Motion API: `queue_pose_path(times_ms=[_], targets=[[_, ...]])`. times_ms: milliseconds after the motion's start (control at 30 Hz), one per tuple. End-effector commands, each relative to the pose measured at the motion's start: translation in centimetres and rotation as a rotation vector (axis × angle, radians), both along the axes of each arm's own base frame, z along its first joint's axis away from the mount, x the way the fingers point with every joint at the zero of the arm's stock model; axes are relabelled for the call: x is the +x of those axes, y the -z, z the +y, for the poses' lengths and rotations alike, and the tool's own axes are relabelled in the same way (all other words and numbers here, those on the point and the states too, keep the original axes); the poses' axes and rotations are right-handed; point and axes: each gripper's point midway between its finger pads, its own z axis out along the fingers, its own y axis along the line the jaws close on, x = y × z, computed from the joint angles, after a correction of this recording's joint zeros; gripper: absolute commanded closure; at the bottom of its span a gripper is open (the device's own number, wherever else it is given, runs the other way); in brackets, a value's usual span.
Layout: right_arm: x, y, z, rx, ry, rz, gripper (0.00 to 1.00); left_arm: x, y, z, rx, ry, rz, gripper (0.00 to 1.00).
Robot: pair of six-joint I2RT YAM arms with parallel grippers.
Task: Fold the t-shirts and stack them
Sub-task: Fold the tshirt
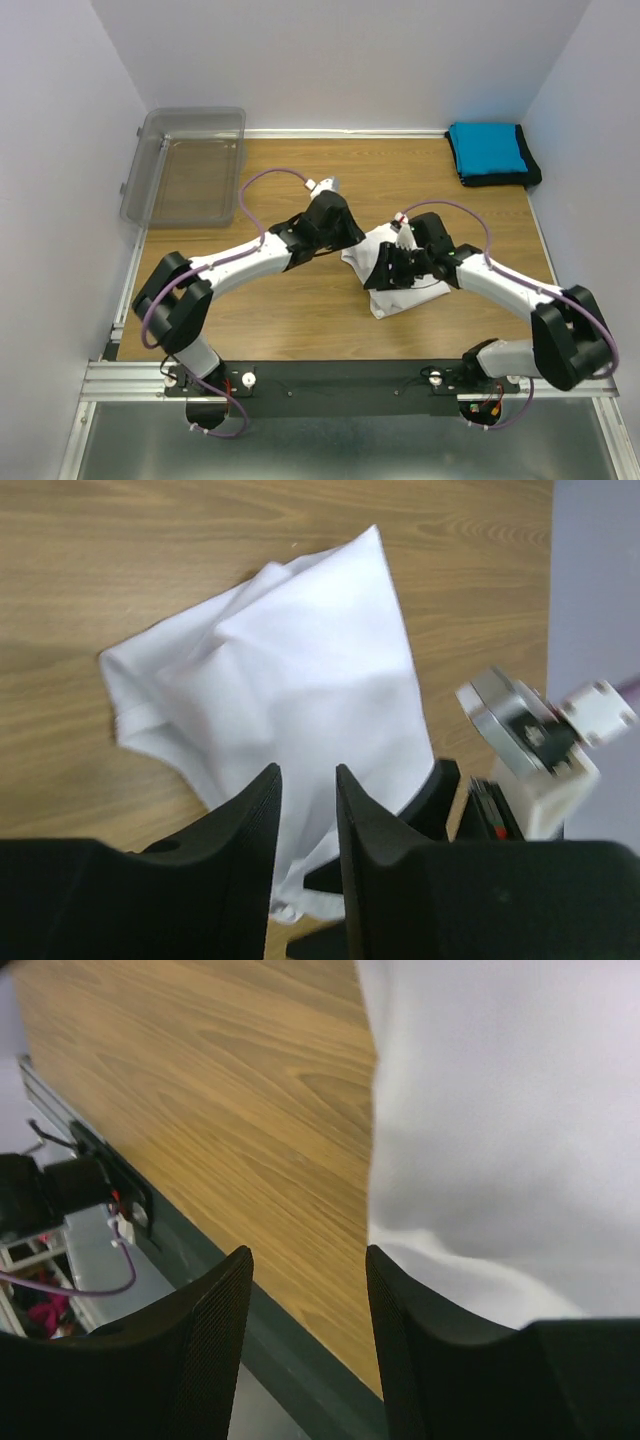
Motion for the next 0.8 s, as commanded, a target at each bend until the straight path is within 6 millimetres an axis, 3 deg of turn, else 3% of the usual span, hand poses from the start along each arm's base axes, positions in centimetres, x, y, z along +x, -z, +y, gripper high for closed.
queue_pose_path(times_ms=[0,100,200,367,500,633,767], targets=[[0.8,-1.8,-0.9,-0.009,0.093,-0.081,0.43,1.2,-0.2,-2.7,0.015,0.106,-0.026,0.68],[1.1,-2.6,-1.8,-0.003,0.153,-0.115,0.47,1.2,1.4,-4.1,0.021,0.165,0.007,0.72],[0.0,-1.6,-2.1,0.004,0.145,-0.072,0.66,1.0,3.5,-4.5,0.047,0.196,0.03,0.78],[-1.6,1.4,-2.9,-0.024,0.143,-0.017,0.78,1.4,8.2,-2.4,0.099,0.16,0.102,0.83],[-3.3,4.1,-3.2,-0.027,0.139,0.048,0.8,1.4,11.8,0.2,0.133,0.133,0.17,0.83],[-5.0,6.1,-3.7,-0.036,0.153,0.116,0.8,2.6,13.3,1.4,0.14,0.112,0.181,0.83],[-6.1,6.8,-4.0,-0.033,0.158,0.148,0.8,3.4,14.4,2.4,0.152,0.1,0.198,0.84]])
